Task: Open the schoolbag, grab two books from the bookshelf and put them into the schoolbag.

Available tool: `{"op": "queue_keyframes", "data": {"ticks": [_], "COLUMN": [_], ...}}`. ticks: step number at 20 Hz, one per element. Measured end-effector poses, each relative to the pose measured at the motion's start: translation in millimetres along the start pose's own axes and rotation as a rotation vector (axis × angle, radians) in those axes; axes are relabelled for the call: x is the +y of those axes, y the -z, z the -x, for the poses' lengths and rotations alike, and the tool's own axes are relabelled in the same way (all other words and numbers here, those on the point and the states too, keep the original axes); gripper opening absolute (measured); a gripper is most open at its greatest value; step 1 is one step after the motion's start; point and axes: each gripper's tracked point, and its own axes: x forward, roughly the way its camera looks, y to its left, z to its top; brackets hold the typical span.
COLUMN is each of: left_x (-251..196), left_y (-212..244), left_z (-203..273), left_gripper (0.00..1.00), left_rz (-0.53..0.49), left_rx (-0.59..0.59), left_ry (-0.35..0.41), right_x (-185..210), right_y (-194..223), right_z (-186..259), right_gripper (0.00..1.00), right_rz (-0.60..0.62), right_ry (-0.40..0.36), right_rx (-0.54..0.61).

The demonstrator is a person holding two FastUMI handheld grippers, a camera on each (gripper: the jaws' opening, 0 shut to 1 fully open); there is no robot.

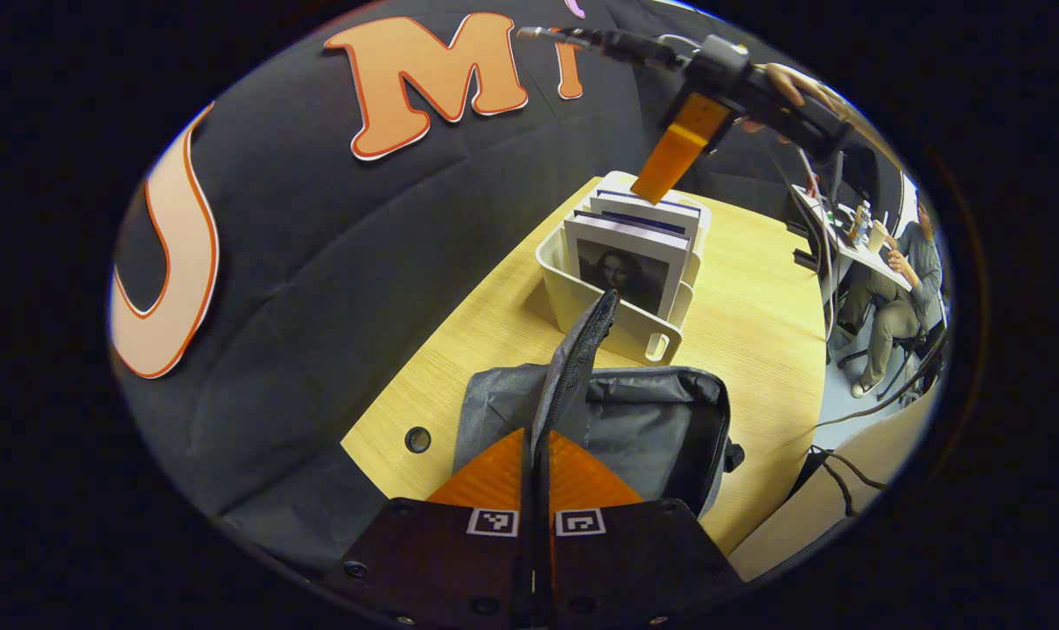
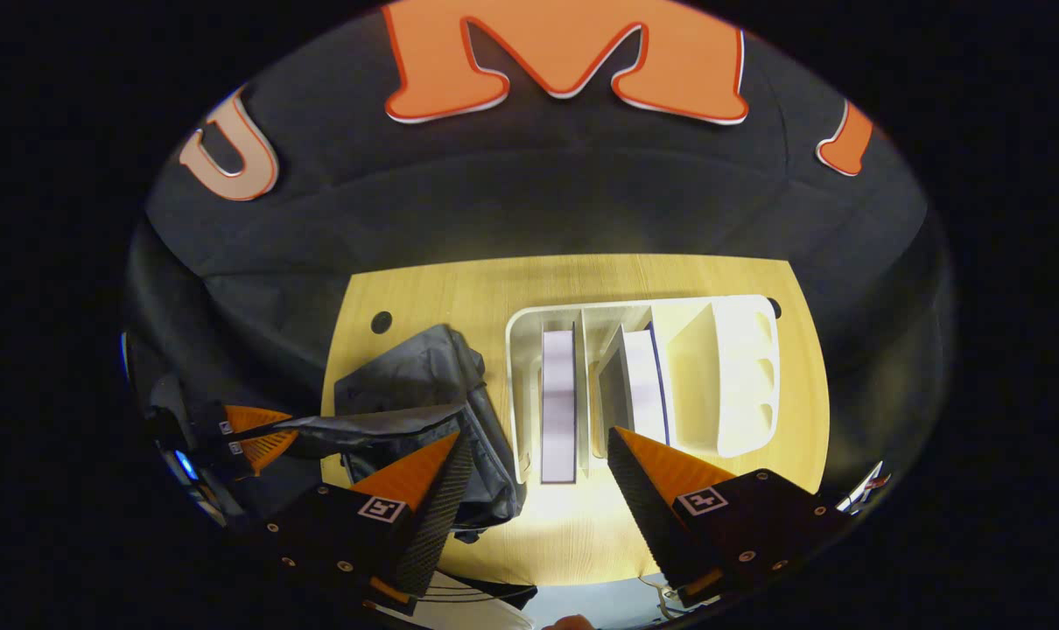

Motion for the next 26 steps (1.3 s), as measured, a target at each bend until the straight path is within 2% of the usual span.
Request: {"op": "queue_keyframes", "data": {"ticks": [3, 9, 13, 14, 16, 17, 19, 20, 21, 23, 24, 26], "left_x": [-2, 2, 0, 2, 2, 2, 2, 1, 0, -2, -2, -3], "left_y": [3, 10, 10, 9, 10, 11, 12, 12, 12, 12, 11, 13], "left_z": [-2, -5, -4, -4, -4, -4, -4, -4, -4, -2, -2, -1], "left_gripper": [0.0, 0.01, 0.01, 0.01, 0.01, 0.01, 0.01, 0.01, 0.01, 0.01, 0.01, 0.01], "left_rz": [0.015, 0.04, 0.042, 0.043, 0.048, 0.05, 0.057, 0.06, 0.061, 0.063, 0.066, 0.075], "left_rx": [-0.002, 0.009, 0.02, 0.023, 0.026, 0.026, 0.025, 0.023, 0.021, 0.018, 0.016, 0.016], "left_ry": [0.028, 0.025, 0.029, 0.024, 0.018, 0.019, 0.017, 0.017, 0.018, 0.02, 0.018, 0.016], "right_x": [-5, -12, -11, -11, -10, -11, -8, -10, -9, -4, -5, -5], "right_y": [-3, -1, 6, 7, 10, 12, 12, 12, 11, 6, 2, -4], "right_z": [-33, -76, -104, -107, -117, -122, -118, -116, -110, -89, -73, -42], "right_gripper": [0.97, 0.97, 0.96, 0.93, 0.81, 0.71, 0.42, 0.4, 0.48, 0.29, 0.39, 0.37], "right_rz": [0.004, 0.038, -0.019, -0.029, -0.034, -0.039, -0.083, -0.089, -0.089, -0.093, -0.098, -0.103], "right_ry": [0.021, 0.062, 0.067, 0.07, 0.073, 0.081, 0.075, 0.079, 0.084, 0.068, 0.061, 0.059], "right_rx": [0.066, 0.14, 0.174, 0.181, 0.193, 0.197, 0.194, 0.189, 0.176, 0.139, 0.118, 0.062]}}
